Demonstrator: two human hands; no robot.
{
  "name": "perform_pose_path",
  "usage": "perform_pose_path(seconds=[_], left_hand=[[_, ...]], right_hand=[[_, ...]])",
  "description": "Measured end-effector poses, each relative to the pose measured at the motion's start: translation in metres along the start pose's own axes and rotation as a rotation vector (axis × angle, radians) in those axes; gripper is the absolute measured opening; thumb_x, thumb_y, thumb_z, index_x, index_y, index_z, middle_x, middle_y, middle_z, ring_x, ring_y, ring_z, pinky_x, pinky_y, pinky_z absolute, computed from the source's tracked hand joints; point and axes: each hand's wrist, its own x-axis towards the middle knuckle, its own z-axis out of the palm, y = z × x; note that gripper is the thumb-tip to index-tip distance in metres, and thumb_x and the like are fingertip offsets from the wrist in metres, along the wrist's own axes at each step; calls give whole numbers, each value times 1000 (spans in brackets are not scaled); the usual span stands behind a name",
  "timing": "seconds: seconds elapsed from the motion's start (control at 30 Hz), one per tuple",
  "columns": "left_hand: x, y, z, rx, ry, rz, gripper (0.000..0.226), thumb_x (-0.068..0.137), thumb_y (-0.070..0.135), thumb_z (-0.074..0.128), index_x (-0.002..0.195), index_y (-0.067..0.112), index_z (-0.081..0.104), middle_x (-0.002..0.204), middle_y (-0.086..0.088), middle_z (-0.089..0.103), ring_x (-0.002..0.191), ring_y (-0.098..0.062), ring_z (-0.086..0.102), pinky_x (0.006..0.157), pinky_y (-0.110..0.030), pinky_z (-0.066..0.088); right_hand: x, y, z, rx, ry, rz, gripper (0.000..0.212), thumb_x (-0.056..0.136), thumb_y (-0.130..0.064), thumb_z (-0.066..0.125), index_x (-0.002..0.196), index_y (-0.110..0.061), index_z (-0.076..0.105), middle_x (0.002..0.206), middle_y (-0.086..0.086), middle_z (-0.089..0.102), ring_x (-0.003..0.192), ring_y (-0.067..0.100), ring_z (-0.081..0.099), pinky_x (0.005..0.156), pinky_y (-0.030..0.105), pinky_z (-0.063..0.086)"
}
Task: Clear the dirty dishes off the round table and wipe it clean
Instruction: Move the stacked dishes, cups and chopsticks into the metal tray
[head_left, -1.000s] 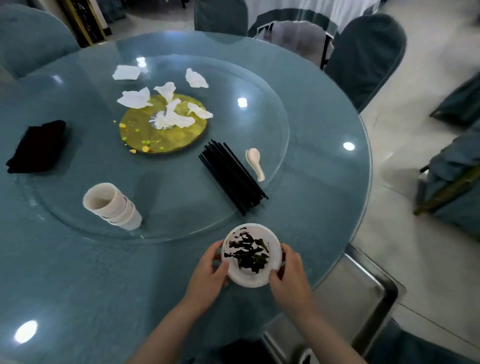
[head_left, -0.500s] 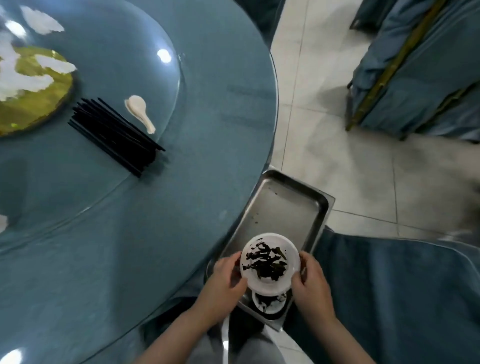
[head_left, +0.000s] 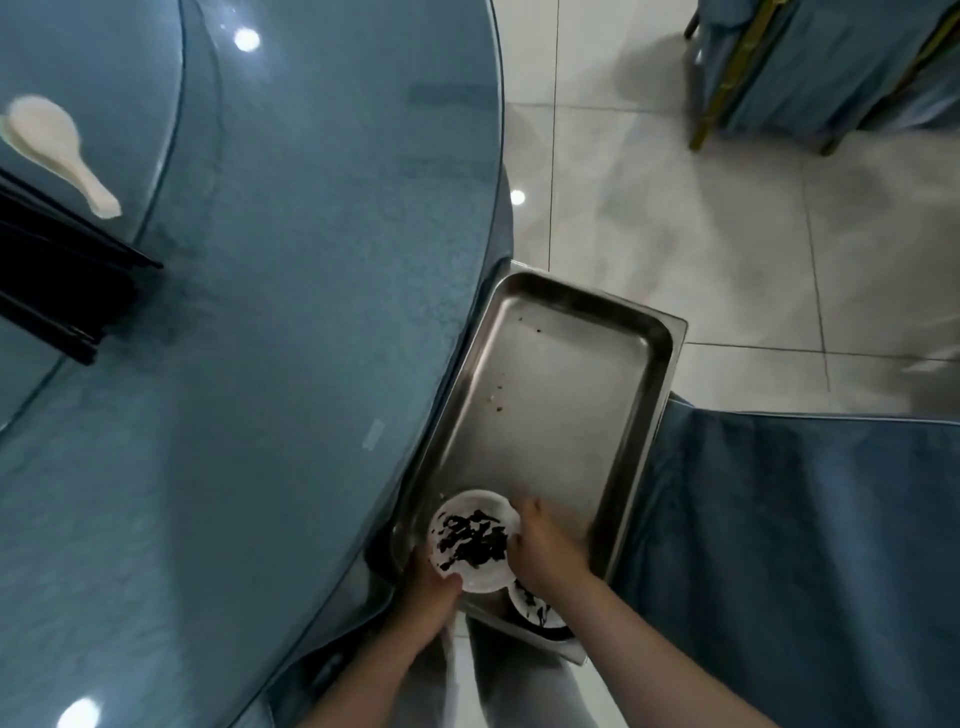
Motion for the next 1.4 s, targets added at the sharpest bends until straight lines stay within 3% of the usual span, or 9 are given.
perform_pose_path(seconds=[0.13, 0.27, 0.47, 0.6, 0.7, 0.87, 1.0, 1.17, 1.4], left_hand=[[31, -12, 2, 1, 45, -81, 72, 85, -6, 54, 150, 11, 28, 146, -9, 41, 137, -26, 37, 114, -34, 30], [53, -28, 11, 18, 55, -97, 72, 85, 2, 57, 150, 15, 29, 150, -10, 39, 138, -25, 37, 116, -42, 31], [56, -23, 20, -19, 192, -74, 73, 82, -3, 57, 148, 11, 30, 149, -12, 39, 137, -26, 38, 116, -38, 30], [50, -21, 17, 27, 100, -143, 77, 87, 2, 55, 153, 11, 17, 153, -12, 32, 138, -27, 35, 114, -34, 30], [51, -17, 14, 191, 18, -133, 75, 89, 10, 55, 153, 11, 16, 153, -11, 34, 138, -28, 37, 113, -34, 32], [45, -3, 7, 409, -3, -102, 77, 89, 22, 55, 154, 17, 14, 156, -10, 26, 140, -29, 31, 113, -38, 34], [19, 18, -2, 595, -28, 97, 73, 91, 24, 54, 154, 16, 17, 159, -6, 21, 145, -27, 21, 118, -40, 25], [-37, 53, -18, 680, 3, 319, 67, 95, 23, 50, 154, 17, 19, 160, -3, 19, 146, -21, 20, 119, -33, 20], [-120, 111, -40, 728, 50, 710, 61, 97, 23, 46, 152, 13, 23, 158, -5, 24, 145, -18, 21, 116, -24, 15]], right_hand=[[29, -2, 18, 34, -21, 2, 51, 90, -17, 57, 138, -19, 43, 136, 6, 47, 121, 24, 48, 102, 35, 43], [48, 2, 23, -55, -59, 13, 53, 88, -21, 56, 139, -15, 42, 138, 10, 46, 124, 29, 45, 104, 37, 38], [58, 3, 34, -95, -123, 22, 62, 87, -23, 58, 144, -14, 36, 140, 9, 46, 125, 29, 48, 104, 40, 41], [59, 5, 39, -142, -166, 46, 58, 87, -24, 58, 139, -9, 38, 138, 11, 47, 124, 30, 48, 105, 40, 40], [58, 8, 37, -189, -201, 90, 55, 89, -25, 56, 138, -9, 37, 138, 13, 48, 124, 31, 49, 104, 40, 41], [46, 18, 34, -204, -143, 48, 70, 86, -27, 54, 148, -15, 25, 142, 9, 45, 130, 29, 43, 109, 40, 35], [20, 14, 20, -219, -28, -36, 69, 89, -35, 46, 151, -16, 22, 154, 7, 33, 142, 26, 30, 117, 40, 24], [-38, -10, -25, -278, 117, -84, 69, 96, -22, 44, 155, -10, 11, 162, 13, 12, 149, 27, 11, 122, 38, 7], [-114, -54, -92, -284, 337, -189, 69, 95, -24, 45, 154, -13, 12, 162, 12, 12, 149, 25, 10, 120, 35, 2]])
